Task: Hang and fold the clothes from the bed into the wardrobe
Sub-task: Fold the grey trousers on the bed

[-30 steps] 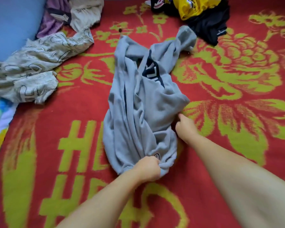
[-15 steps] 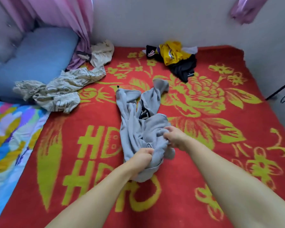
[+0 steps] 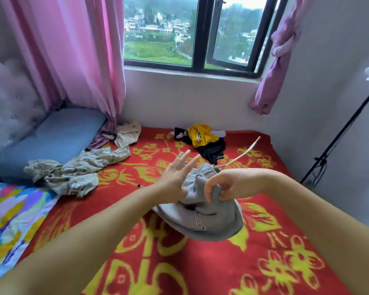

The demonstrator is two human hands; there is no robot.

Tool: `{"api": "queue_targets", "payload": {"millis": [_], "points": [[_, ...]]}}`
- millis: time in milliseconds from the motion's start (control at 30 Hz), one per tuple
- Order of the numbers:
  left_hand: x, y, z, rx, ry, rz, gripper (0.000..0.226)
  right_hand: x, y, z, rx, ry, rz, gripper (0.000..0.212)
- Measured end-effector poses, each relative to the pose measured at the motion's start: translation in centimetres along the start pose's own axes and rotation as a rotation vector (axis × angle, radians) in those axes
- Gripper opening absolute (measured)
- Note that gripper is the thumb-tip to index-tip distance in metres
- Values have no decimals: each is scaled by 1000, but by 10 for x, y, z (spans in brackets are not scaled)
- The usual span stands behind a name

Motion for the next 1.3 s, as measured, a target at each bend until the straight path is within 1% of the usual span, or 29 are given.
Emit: {"api": "queue_targets", "payload": {"millis": [33, 67, 100, 167, 200, 233, 267, 300, 333, 400, 433, 467, 500, 533, 633, 667, 700, 767, 800, 867, 967, 1000, 1067, 1100, 1133, 1167, 1200, 1267, 1300], "points": [[-4, 14, -9, -144, -88, -84, 99, 5, -8, -1, 48, -43, 7, 38], [-5, 27, -18, -232, -136, -160, 95, 8, -16, -3, 89, -86, 20, 38], [-5, 39, -25, -253, -163, -221, 82, 12, -24, -6, 123, -122, 31, 39], [-4, 53, -31, -152, -156, -274, 38, 16, -27, -11, 160, -172, 16, 37], [-3, 54, -28, -58, -121, -266, 20, 19, -24, -12, 132, -185, -1, 34], [-1, 50, -21, 71, -70, -221, 15, 24, -19, -14, 25, -207, -32, 29], [-1, 46, -10, 193, -2, -186, 16, 28, -13, -14, -131, -214, -65, 24], [0, 44, 1, 261, 69, -174, 20, 30, -5, -10, -281, -168, -93, 19], [2, 45, 11, 265, 120, -187, 23, 32, 5, 0, -402, -59, -115, 17], [4, 58, 25, 200, 167, -260, 26, 37, 30, 26, -444, 255, -136, 24], [3, 65, 33, 181, 191, -297, 27, 36, 37, 29, -429, 310, -136, 33], [3, 72, 43, 185, 215, -313, 29, 32, 35, 23, -439, 266, -107, 45], [4, 76, 55, 208, 240, -309, 29, 26, 28, 13, -471, 176, -72, 54], [3, 79, 67, 233, 266, -308, 28, 20, 24, 7, -494, 114, -56, 56], [7, 83, 99, 263, 348, -356, 19, 16, 19, 12, -482, 83, -69, 31], [8, 82, 107, 277, 376, -358, 18, 17, 23, 14, -429, 67, -104, 29], [7, 78, 113, 306, 414, -339, 18, 18, 30, 12, -359, 32, -151, 28], [4, 60, 122, 389, 502, -228, 27, 16, 41, -4, -239, -62, -215, 19], [1, 52, 126, 415, 523, -176, 30, 12, 46, -10, -200, -69, -228, 14], [-5, 48, 124, 455, 454, -142, 27, 11, 51, -10, -165, -33, -241, 9], [-11, 44, 110, 501, 155, -122, 10, 35, 59, 41, -9, 66, -316, 21], [-10, 39, 101, 506, 9, -90, 9, 47, 59, 68, 51, 131, -332, 21], [2, 28, 64, 515, -393, 9, 23, 69, 55, 120, 175, 240, -355, 14], [12, 25, 37, 485, -588, 49, 26, 75, 51, 141, 263, 267, -368, 15], [22, 24, 11, 407, -731, 72, 25, 78, 47, 157, 346, 287, -382, 17], [26, 22, -11, 273, -796, 81, 27, 80, 42, 171, 400, 319, -391, 18], [25, 19, -29, 140, -797, 61, 32, 82, 38, 181, 435, 355, -391, 20], [13, 12, -28, -118, -694, -12, 36, 88, 36, 193, 507, 418, -386, 27], [2, 4, -7, -261, -587, -31, 36, 93, 39, 194, 550, 432, -393, 27]]}}
Point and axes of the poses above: each hand's wrist, its own x-axis away from the middle knuckle, its own z-axis out of the back of the hand, y = z × x, the point moved 8 cm from there along -x, towards the middle knuckle, and after that the axes turned 1 degree about -x, right-handed, at the moved point
